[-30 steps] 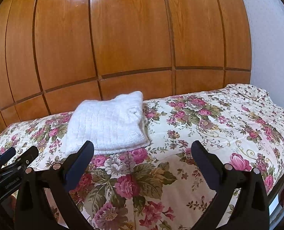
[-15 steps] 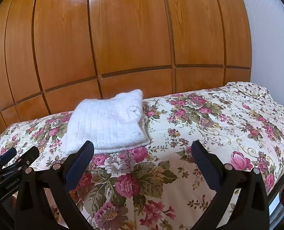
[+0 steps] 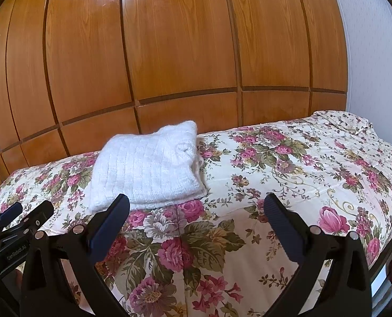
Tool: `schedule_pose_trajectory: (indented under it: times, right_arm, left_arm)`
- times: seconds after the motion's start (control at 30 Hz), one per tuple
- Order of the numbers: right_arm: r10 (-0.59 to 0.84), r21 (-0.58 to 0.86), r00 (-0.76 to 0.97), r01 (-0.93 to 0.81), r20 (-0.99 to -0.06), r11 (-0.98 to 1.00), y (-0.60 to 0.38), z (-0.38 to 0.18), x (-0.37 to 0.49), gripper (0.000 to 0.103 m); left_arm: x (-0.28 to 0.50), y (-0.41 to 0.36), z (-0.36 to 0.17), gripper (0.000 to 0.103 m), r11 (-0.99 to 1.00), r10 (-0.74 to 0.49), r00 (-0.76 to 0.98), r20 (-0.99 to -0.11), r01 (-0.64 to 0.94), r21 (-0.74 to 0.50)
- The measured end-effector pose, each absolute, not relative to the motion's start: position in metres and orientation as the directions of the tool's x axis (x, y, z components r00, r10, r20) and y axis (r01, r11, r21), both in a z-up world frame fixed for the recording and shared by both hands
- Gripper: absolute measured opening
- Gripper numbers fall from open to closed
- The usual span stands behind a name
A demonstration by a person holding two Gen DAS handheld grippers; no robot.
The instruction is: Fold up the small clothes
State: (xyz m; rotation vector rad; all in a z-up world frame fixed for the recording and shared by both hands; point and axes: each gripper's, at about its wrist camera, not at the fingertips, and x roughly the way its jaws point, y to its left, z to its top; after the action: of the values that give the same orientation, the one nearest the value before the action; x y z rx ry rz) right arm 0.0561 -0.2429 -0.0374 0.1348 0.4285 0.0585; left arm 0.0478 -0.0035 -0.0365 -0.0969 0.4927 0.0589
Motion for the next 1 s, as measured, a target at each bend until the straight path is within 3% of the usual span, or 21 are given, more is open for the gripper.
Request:
schedule_pose_trajectory:
  times: [1.0]
  right_arm:
    - [0.087,0.149,0.899,-0.024,-0.429,0.989,-0.2442,-0.0403,0.0593,0.101]
  left_arm:
    - [0.0501,-0.0066,-0.0395,0.099,0.995,-0.021,0.860,-0.509,-0.033,-0.097]
